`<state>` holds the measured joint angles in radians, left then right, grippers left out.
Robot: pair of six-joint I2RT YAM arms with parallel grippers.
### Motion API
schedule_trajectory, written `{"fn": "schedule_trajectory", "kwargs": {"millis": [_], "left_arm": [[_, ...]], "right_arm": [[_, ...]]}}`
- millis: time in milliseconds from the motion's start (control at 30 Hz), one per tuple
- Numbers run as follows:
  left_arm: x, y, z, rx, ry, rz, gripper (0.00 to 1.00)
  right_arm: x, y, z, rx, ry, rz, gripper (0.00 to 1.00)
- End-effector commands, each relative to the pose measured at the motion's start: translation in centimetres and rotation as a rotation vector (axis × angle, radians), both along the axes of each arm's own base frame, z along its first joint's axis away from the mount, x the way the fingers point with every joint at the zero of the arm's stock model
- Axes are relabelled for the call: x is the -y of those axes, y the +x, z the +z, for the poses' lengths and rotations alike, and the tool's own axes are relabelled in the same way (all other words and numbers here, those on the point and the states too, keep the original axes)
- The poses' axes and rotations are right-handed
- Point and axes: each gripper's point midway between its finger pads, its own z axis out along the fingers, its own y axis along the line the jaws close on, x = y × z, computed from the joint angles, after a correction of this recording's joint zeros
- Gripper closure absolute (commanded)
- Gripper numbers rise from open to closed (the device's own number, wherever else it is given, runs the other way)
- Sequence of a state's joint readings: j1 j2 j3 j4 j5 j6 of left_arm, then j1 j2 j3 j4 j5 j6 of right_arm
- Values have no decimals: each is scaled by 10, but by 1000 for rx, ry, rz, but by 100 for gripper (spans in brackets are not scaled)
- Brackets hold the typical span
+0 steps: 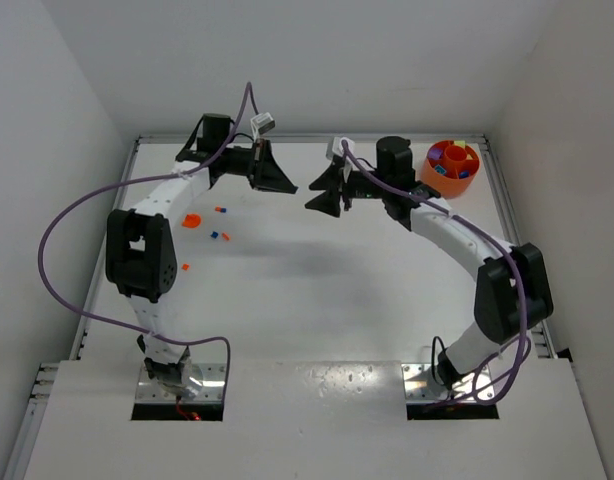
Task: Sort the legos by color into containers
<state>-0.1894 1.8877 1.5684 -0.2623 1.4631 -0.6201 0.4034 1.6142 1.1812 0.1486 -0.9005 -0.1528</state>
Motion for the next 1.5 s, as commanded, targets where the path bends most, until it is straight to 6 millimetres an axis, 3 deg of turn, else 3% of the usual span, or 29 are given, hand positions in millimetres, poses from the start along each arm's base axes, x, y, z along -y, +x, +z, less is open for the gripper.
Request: {"fn": "schedule_trajectory", "kwargs": {"millis": [0,300,633,1133,1467], "left_arm": [[1,-6,9,24,-22,-29,100],[4,-11,0,-10,-18,-37,100],[4,-11,0,-1,-15,-29,100],[8,-8,-11,-40,-1,-20,100],[8,-8,-12,-49,0,-20,100]], "right_arm": [[-11,0,12,139,14,64,50],[-26,-3,12,170,-2,71,51],[-29,7,18,201,-3,33,51],[-35,4,20,203,-6,34,51],[-38,4,24,212,-4,34,57]]}}
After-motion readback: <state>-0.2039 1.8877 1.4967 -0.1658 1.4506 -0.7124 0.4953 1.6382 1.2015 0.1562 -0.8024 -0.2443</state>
